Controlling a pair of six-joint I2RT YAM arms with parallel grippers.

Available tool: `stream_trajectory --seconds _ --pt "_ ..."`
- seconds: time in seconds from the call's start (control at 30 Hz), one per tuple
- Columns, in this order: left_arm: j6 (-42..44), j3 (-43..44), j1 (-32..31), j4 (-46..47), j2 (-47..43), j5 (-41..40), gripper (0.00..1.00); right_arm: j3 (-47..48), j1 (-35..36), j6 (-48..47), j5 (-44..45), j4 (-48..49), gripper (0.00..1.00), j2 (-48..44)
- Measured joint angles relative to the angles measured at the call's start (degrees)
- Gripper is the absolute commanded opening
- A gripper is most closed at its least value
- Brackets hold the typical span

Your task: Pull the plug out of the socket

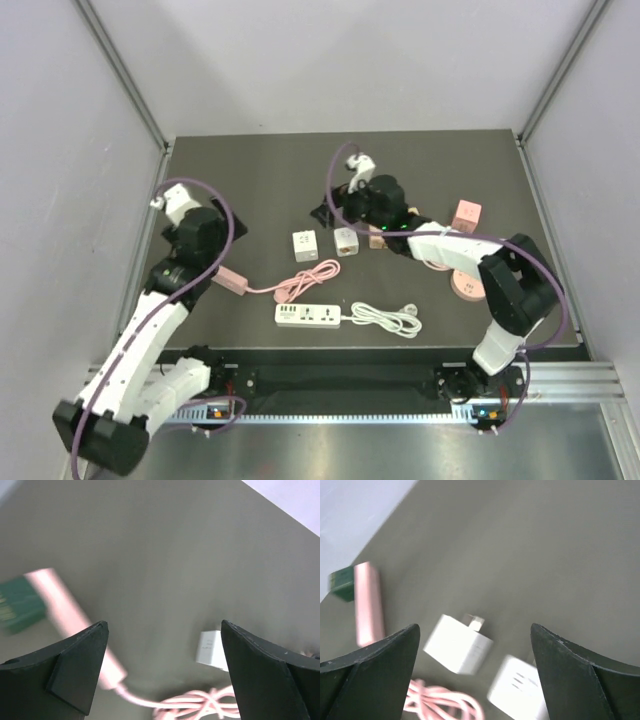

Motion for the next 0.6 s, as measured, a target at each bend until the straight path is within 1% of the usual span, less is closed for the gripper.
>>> stream_trajectory --seconds 0.1,0.23,0.3,0.37,0.5,0.6 --pt "-0.1 3.0 5.4 -10.1 -5.1 0.9 0.96 6.4 6.5 -4.0 1.6 -3.0 0.95 3.3" --pt "-2.2 10.7 6.3 -23.8 -7.7 -1.1 0.94 15.6 15.0 -8.5 3.5 -6.7 0.97 9.5" --pt "-3.6 14.3 6.3 -28.3 -9.8 -2.8 0.93 20.0 18.7 -9.9 4.1 -8.3 0.98 13.3" --pt "-4.5 16.9 6.3 -31.4 -12.5 -4.5 0.92 24.7 21.9 -10.9 4.6 -10.3 0.98 17.6" --pt "-4.8 19.6 6.3 -34.6 -17.3 -7.9 0.92 33.4 26.8 -11.9 5.0 -14.3 0.98 26.4" --pt "-4.8 19.8 6.4 -35.9 -17.7 -9.2 0.92 41.1 29.8 -12.2 6.5 -18.4 0.97 33.8"
